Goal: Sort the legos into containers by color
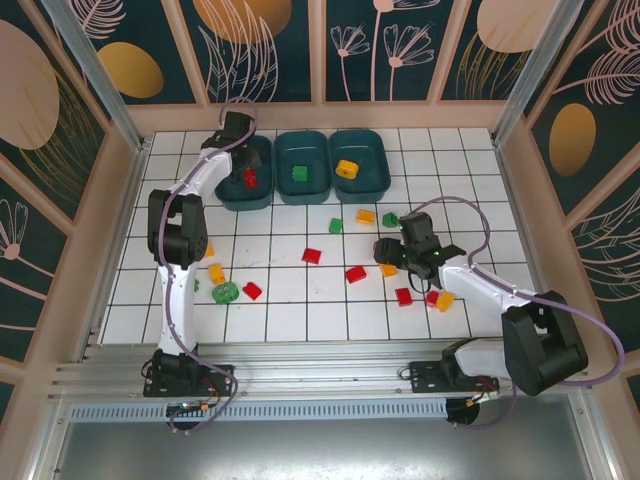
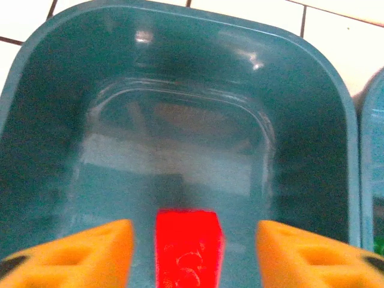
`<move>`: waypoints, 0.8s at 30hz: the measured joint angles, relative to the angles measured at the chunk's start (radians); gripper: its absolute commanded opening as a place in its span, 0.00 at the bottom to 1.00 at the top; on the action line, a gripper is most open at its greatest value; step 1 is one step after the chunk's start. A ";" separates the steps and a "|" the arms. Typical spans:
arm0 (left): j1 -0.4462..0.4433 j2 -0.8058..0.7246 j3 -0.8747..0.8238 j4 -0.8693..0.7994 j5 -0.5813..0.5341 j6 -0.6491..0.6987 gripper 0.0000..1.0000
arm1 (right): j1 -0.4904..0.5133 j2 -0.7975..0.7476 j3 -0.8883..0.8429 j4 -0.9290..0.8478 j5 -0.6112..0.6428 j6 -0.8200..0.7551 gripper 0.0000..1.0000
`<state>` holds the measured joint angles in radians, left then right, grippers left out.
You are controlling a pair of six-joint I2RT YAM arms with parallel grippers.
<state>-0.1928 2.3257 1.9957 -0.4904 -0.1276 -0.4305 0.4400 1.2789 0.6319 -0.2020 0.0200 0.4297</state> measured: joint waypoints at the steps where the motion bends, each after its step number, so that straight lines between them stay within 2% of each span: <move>1: 0.002 -0.004 -0.006 0.002 0.000 0.005 0.79 | 0.003 0.002 0.000 -0.006 -0.004 0.000 0.74; 2: 0.004 -0.016 -0.025 0.009 0.000 0.005 0.84 | 0.008 0.005 0.000 -0.008 -0.008 0.000 0.74; 7: 0.006 -0.159 -0.183 0.053 0.019 -0.013 0.86 | 0.033 0.039 0.000 -0.014 -0.013 -0.001 0.74; 12: 0.006 -0.470 -0.547 0.290 0.164 -0.114 0.96 | 0.054 0.089 0.000 -0.019 0.004 -0.001 0.71; 15: 0.006 -0.620 -0.757 0.458 0.275 -0.206 0.96 | 0.074 0.115 0.000 -0.021 0.017 -0.004 0.64; 17: 0.003 -0.668 -0.847 0.537 0.335 -0.250 0.96 | 0.083 0.128 0.000 -0.020 0.026 -0.007 0.57; 24: -0.003 -0.723 -1.028 0.626 0.438 -0.305 0.96 | 0.095 0.150 0.001 -0.019 0.077 -0.014 0.36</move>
<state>-0.1955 1.6028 0.9676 0.1360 0.3107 -0.7353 0.5350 1.4288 0.6331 -0.2207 0.0971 0.4156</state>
